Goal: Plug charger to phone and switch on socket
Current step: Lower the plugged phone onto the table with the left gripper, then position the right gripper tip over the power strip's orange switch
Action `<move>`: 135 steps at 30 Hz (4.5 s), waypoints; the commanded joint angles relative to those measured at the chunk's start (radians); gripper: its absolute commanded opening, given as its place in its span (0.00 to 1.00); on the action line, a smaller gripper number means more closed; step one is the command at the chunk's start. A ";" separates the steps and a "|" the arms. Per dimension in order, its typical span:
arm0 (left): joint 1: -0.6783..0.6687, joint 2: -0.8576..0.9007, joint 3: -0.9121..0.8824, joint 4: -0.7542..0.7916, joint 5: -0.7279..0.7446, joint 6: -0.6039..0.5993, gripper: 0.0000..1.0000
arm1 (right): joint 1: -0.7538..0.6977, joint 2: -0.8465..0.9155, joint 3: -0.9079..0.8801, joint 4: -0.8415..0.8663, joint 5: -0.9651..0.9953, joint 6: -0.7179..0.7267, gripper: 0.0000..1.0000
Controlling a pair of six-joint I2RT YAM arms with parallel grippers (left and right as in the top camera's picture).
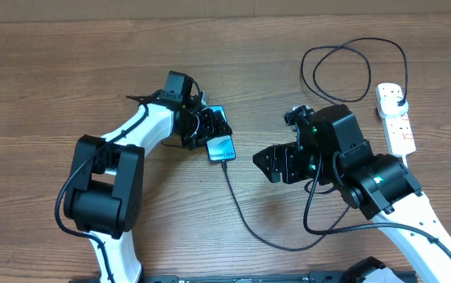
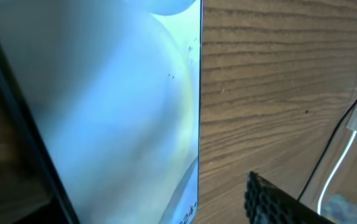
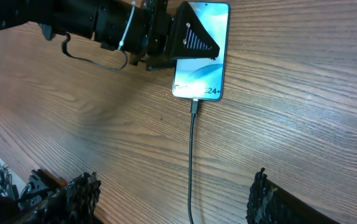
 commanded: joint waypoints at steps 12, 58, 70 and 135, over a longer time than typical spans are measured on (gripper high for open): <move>0.134 0.015 0.027 -0.196 -0.143 0.028 0.99 | -0.042 -0.013 0.010 -0.018 0.128 -0.008 0.98; -0.209 -0.501 0.226 -0.460 -0.296 0.273 1.00 | -1.043 0.684 0.208 0.478 0.053 0.196 0.04; -0.209 -0.501 0.226 -0.455 -0.296 0.273 1.00 | -1.043 0.789 0.236 0.475 0.076 0.200 0.04; -0.209 -0.501 0.226 -0.455 -0.299 0.274 1.00 | -0.921 0.872 0.233 0.268 0.030 0.195 0.04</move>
